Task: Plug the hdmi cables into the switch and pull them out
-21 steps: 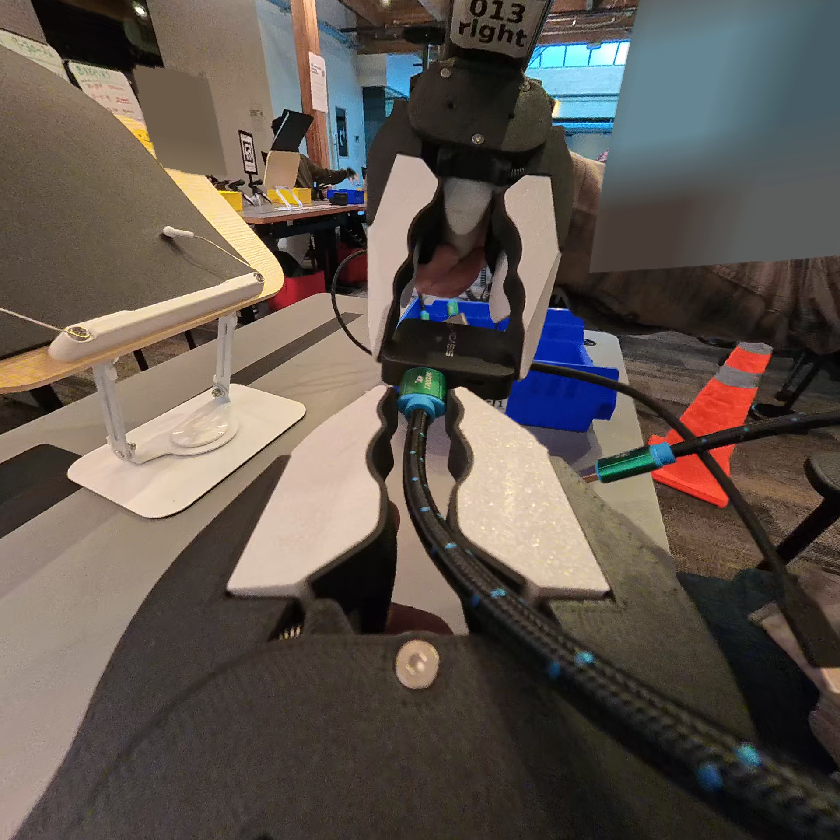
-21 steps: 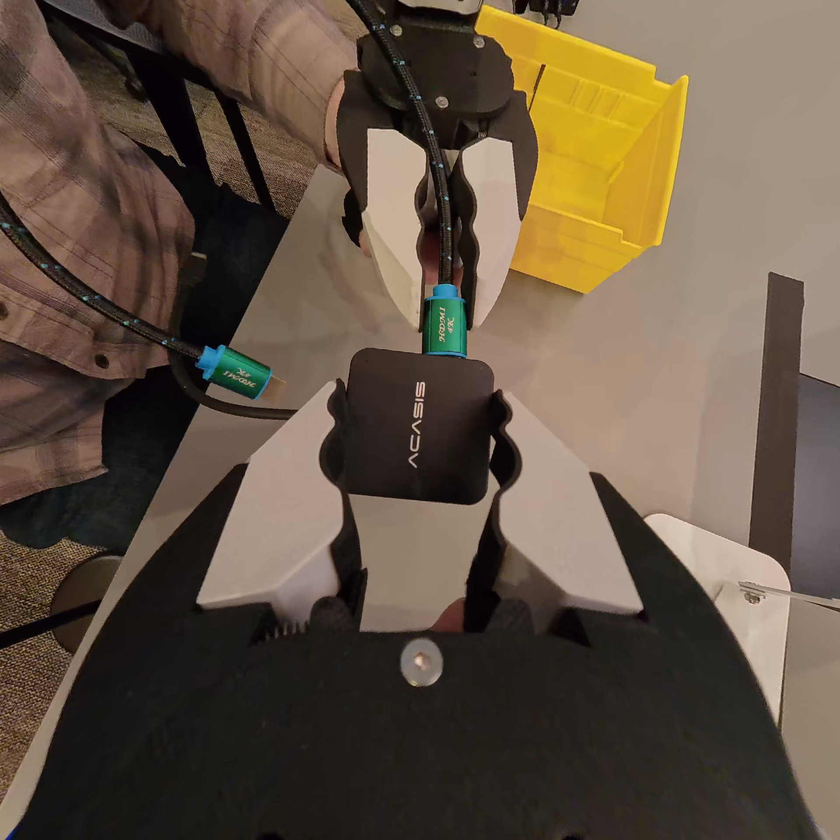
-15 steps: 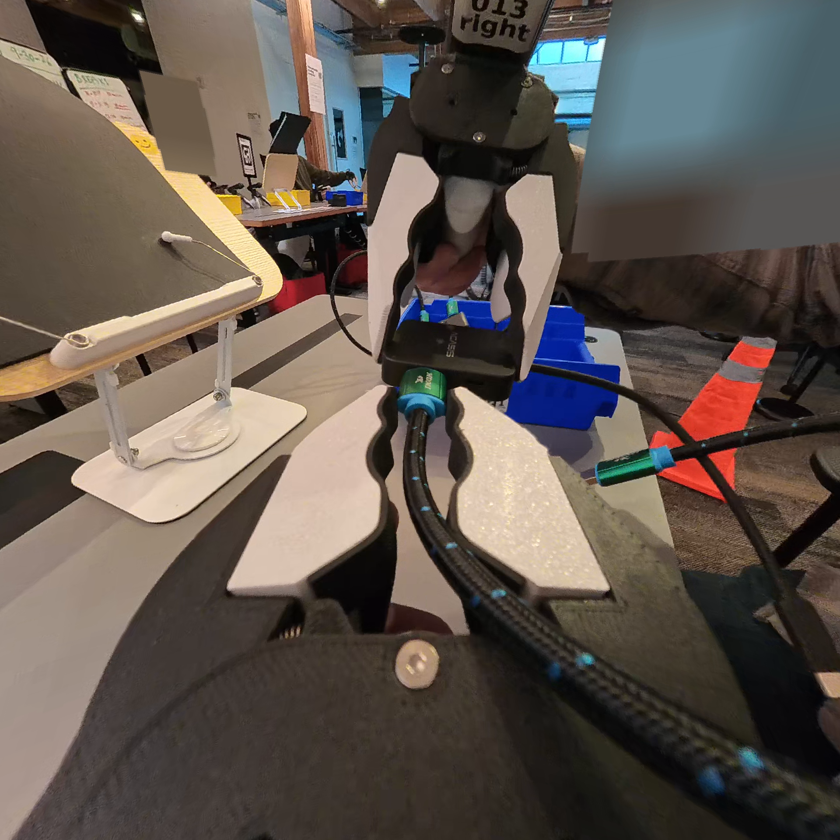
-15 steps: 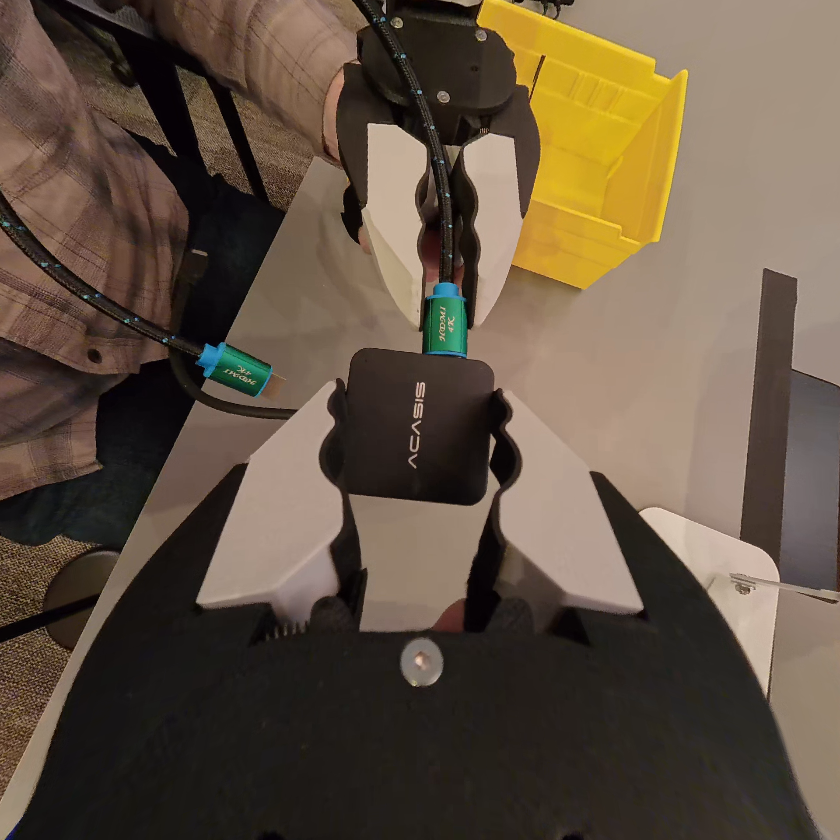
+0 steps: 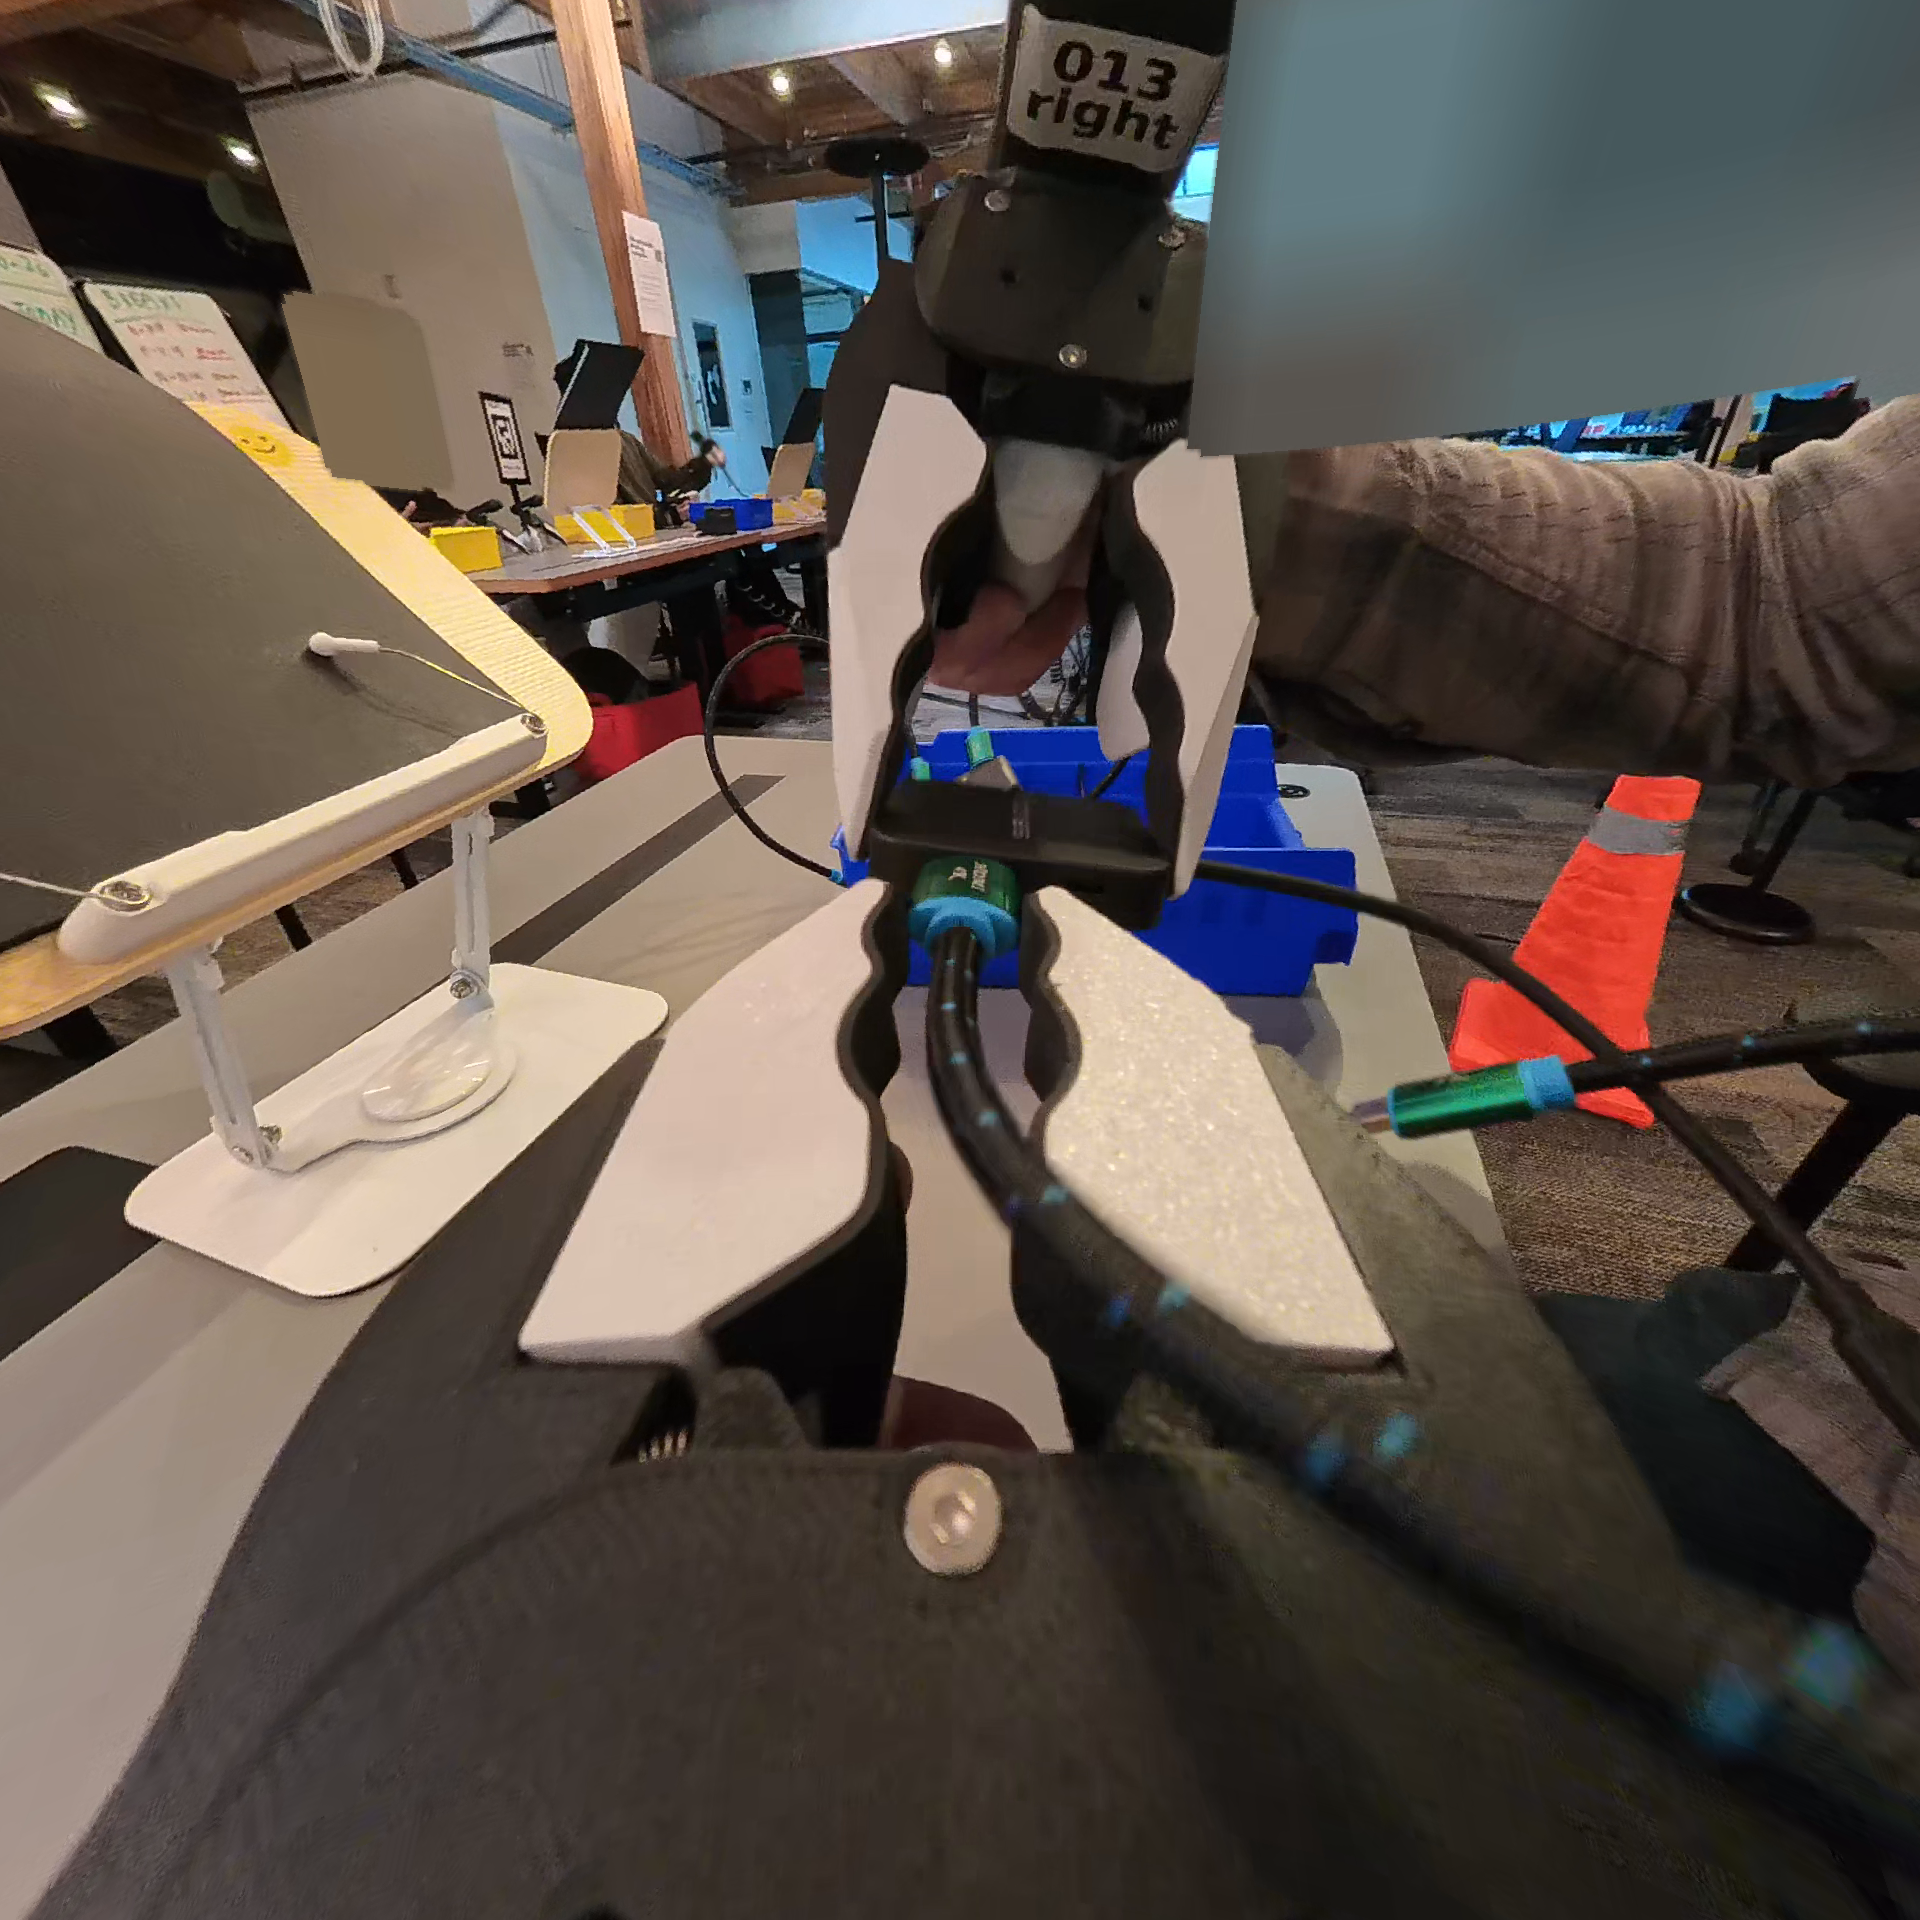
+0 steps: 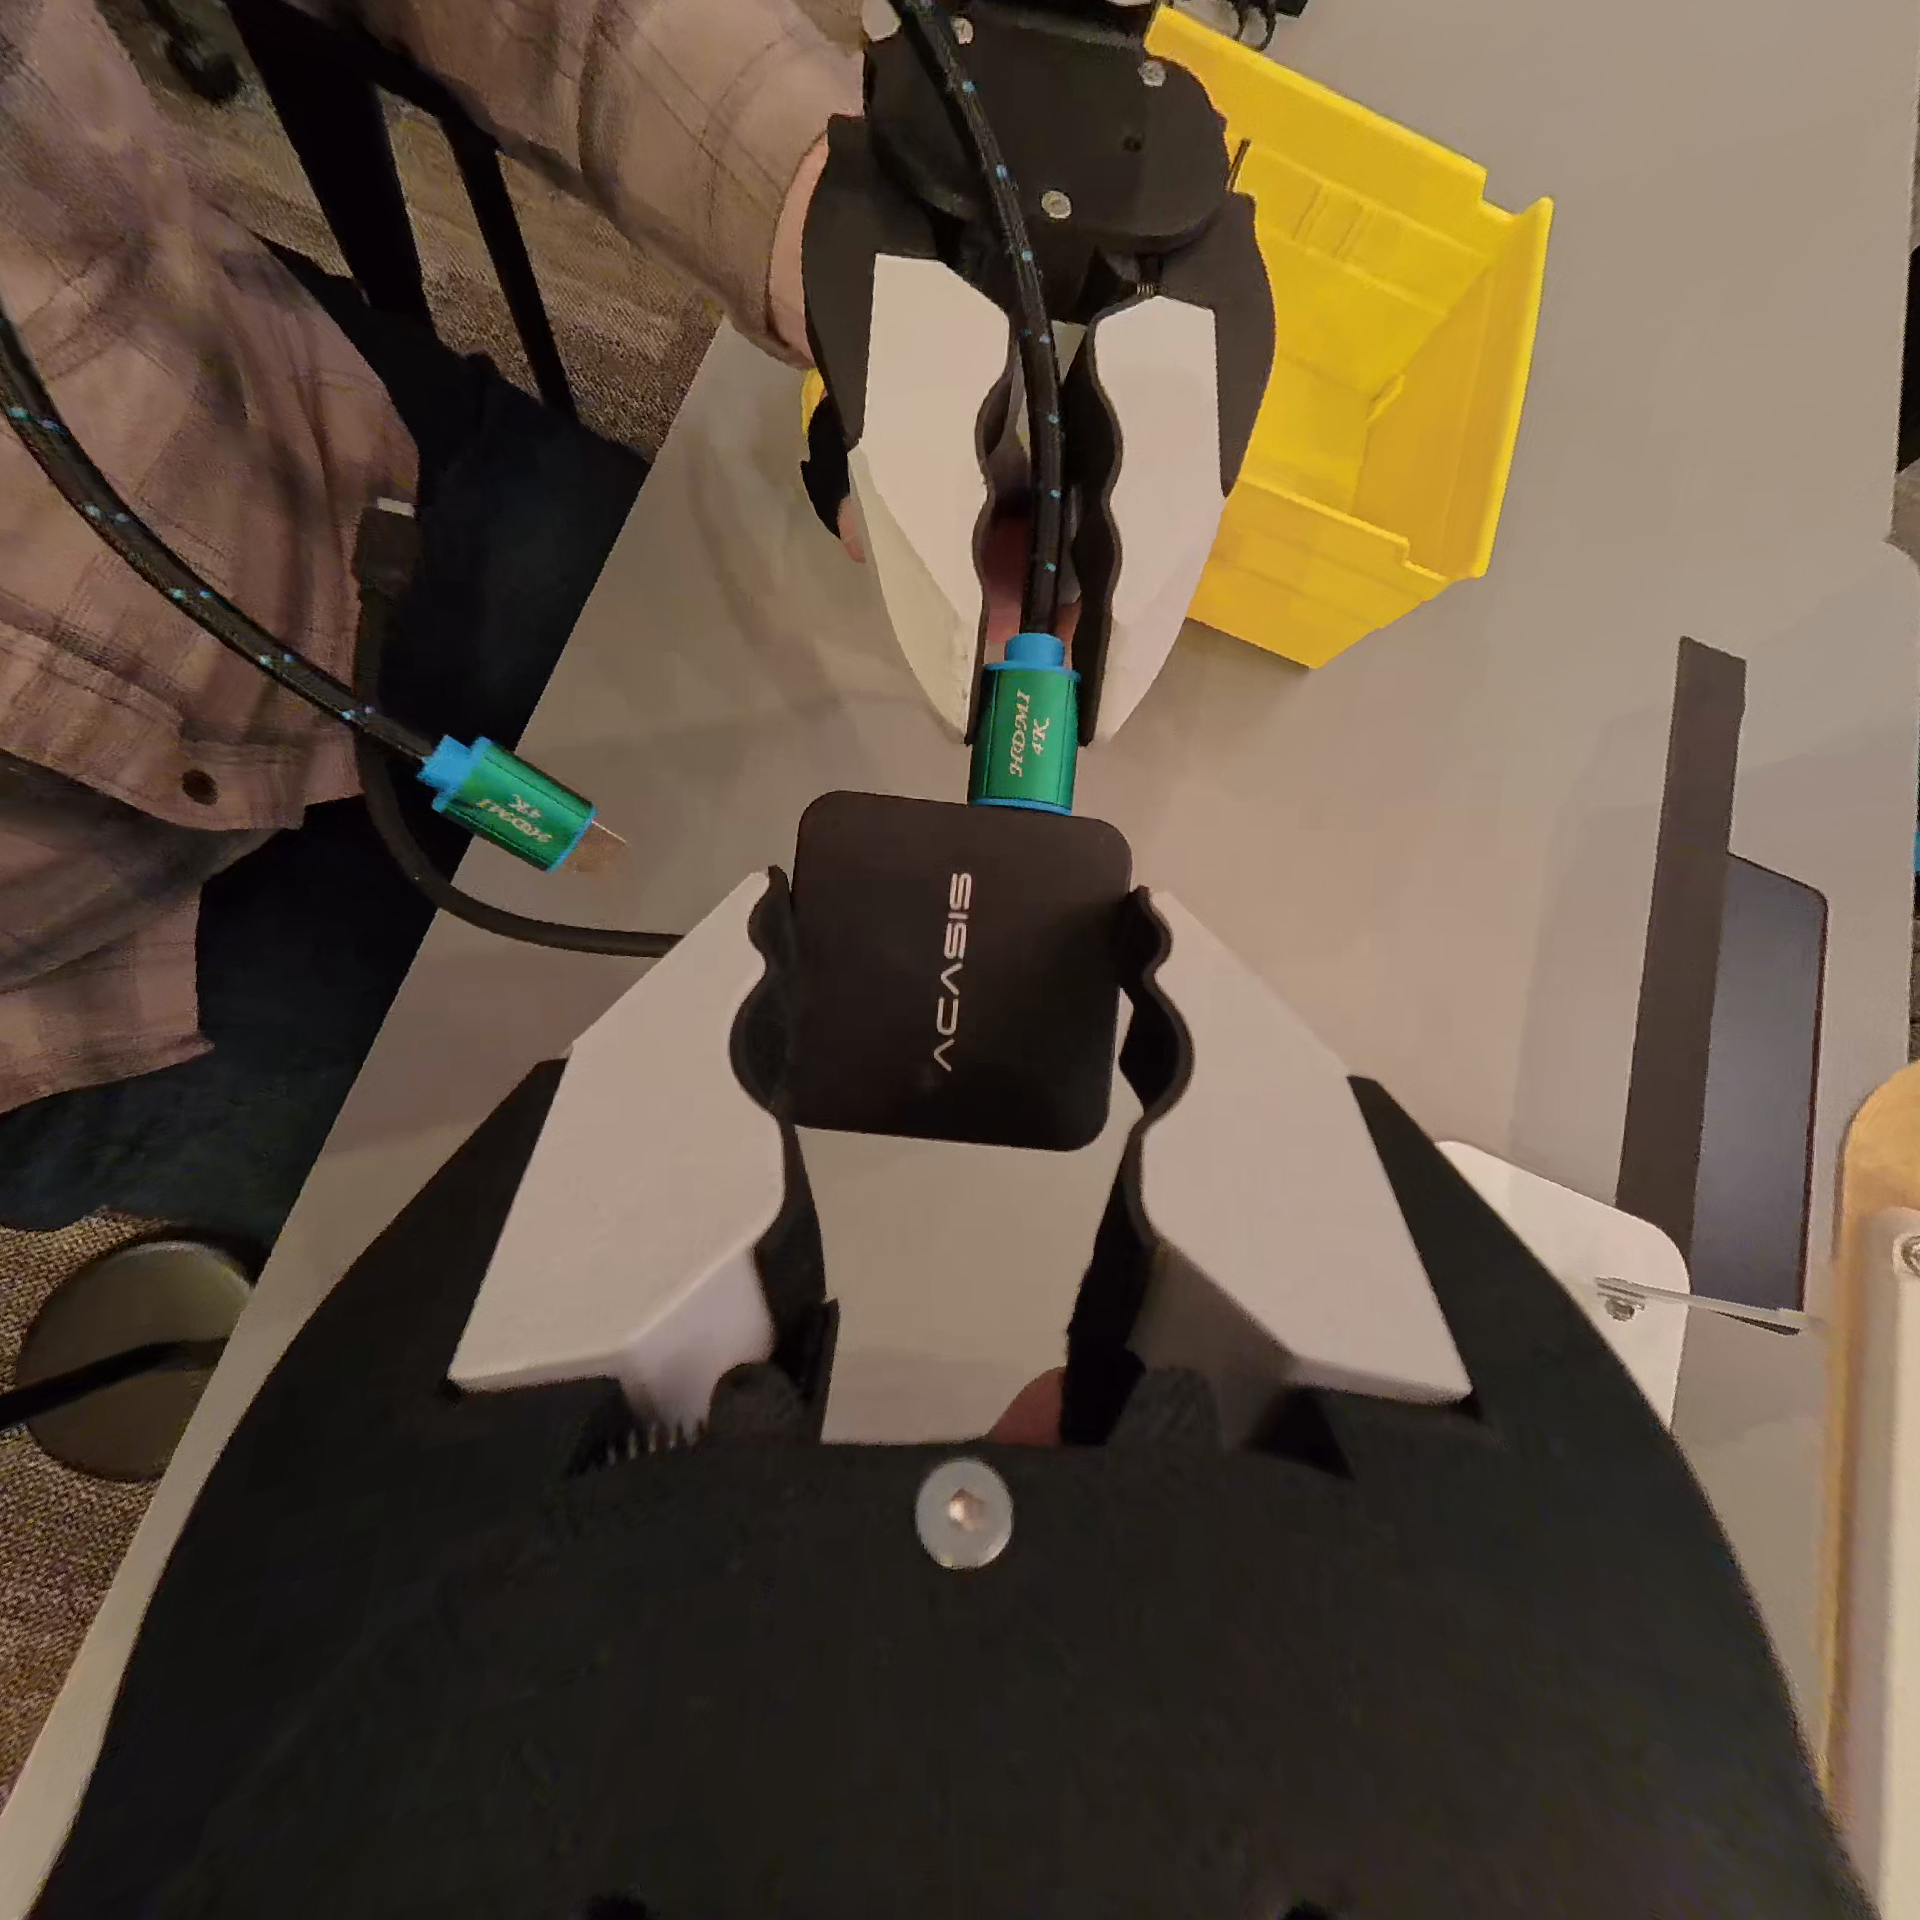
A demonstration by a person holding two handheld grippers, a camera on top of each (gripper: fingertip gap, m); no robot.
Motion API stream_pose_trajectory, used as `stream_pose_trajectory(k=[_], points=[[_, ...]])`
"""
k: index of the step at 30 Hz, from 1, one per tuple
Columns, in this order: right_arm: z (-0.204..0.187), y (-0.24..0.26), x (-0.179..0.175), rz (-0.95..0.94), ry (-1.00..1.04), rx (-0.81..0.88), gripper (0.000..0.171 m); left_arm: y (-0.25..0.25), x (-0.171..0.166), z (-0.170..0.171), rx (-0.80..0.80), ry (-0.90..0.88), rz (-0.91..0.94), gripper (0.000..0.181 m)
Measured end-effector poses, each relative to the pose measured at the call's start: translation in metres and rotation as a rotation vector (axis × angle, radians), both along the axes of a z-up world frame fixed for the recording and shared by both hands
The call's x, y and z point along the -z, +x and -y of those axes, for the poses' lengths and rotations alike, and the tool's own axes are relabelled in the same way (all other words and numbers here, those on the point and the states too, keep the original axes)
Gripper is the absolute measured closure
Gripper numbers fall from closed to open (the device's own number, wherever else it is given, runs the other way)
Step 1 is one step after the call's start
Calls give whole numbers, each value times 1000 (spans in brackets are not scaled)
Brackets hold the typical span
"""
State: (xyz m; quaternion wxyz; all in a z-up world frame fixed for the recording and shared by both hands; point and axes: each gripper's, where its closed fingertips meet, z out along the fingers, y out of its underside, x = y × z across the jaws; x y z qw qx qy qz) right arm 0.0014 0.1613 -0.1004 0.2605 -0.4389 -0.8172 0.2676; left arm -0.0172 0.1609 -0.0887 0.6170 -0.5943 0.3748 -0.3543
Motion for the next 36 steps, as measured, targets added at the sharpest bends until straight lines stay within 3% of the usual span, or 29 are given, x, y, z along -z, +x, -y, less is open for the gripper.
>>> stream_pose_trajectory(k=[6,20,24,26,31,36], points=[[13,-12,19,9,2,-18,111,11,-14,9,37,47,-16,161],[-10,1,14,-23,64,109,111,1,3,-4,-16,7,-98,161],[-6,6,27,81,113,82,112,11,4,4,22,63,-170,162],[-7,4,32,98,133,59,105,14,2,10,45,94,-202,162],[3,-8,21,26,47,2,98,14,-9,19,84,140,-236,163],[3,-19,25,-10,33,-34,105,17,-15,25,123,173,-258,163]])
